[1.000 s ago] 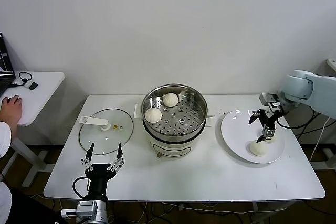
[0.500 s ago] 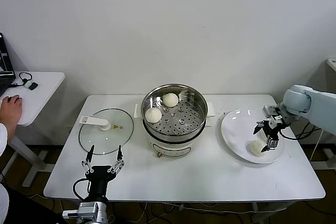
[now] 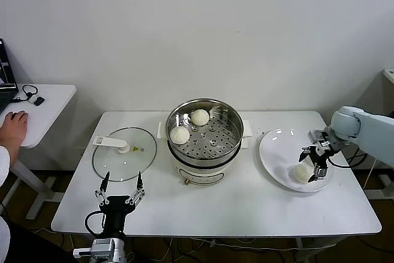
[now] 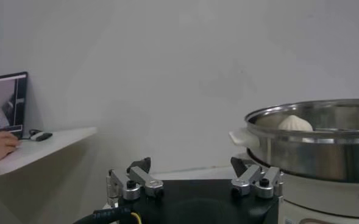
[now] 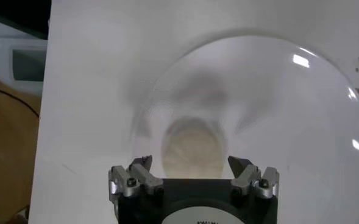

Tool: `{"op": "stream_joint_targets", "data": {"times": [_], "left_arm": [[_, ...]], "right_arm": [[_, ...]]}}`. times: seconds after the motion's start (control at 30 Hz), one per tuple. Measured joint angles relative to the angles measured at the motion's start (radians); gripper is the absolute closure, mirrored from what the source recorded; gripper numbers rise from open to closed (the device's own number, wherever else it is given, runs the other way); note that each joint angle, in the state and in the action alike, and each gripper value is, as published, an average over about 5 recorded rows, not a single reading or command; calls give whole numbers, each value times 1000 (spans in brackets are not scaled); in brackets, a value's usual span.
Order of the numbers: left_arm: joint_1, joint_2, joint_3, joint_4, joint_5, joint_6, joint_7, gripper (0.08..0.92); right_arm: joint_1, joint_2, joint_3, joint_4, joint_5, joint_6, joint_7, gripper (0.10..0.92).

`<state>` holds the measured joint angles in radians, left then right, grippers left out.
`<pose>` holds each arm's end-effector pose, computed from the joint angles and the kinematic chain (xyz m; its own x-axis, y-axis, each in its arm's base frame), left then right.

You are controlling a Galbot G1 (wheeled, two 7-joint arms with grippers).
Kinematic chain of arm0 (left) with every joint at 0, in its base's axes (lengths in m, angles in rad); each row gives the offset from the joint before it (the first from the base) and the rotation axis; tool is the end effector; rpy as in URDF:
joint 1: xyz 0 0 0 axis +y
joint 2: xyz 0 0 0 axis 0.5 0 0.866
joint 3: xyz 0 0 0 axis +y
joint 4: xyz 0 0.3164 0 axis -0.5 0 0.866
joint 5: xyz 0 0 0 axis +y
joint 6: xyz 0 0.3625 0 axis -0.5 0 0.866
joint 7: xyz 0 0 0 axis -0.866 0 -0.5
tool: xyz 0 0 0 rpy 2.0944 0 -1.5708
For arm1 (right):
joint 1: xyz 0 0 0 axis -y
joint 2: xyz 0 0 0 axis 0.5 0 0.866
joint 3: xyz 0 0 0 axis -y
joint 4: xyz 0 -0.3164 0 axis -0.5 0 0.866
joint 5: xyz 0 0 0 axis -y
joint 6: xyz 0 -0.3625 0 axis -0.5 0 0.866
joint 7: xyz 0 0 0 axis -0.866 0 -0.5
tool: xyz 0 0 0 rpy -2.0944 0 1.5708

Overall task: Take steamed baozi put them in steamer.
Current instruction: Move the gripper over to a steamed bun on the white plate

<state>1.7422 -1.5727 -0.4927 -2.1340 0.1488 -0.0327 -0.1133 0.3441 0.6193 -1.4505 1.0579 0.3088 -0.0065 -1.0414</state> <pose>0.1566 -0.0097 -0.2905 -0.9930 -0.0829 0.0840 -0.0710 0.9881 0.1363 0.4929 -0.2338 -0.2154 0.0033 -0.0974 0.9952 -0.9999 -0.0116 0.0022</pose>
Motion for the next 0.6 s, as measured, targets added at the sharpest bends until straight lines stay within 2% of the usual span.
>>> {"op": "stream_joint_targets", "data": {"times": [0.6], "left_arm": [[-5, 1, 3, -4, 0, 4, 0, 177]], "right_arm": [[-63, 17, 55, -44, -37, -1, 0, 203]]}}
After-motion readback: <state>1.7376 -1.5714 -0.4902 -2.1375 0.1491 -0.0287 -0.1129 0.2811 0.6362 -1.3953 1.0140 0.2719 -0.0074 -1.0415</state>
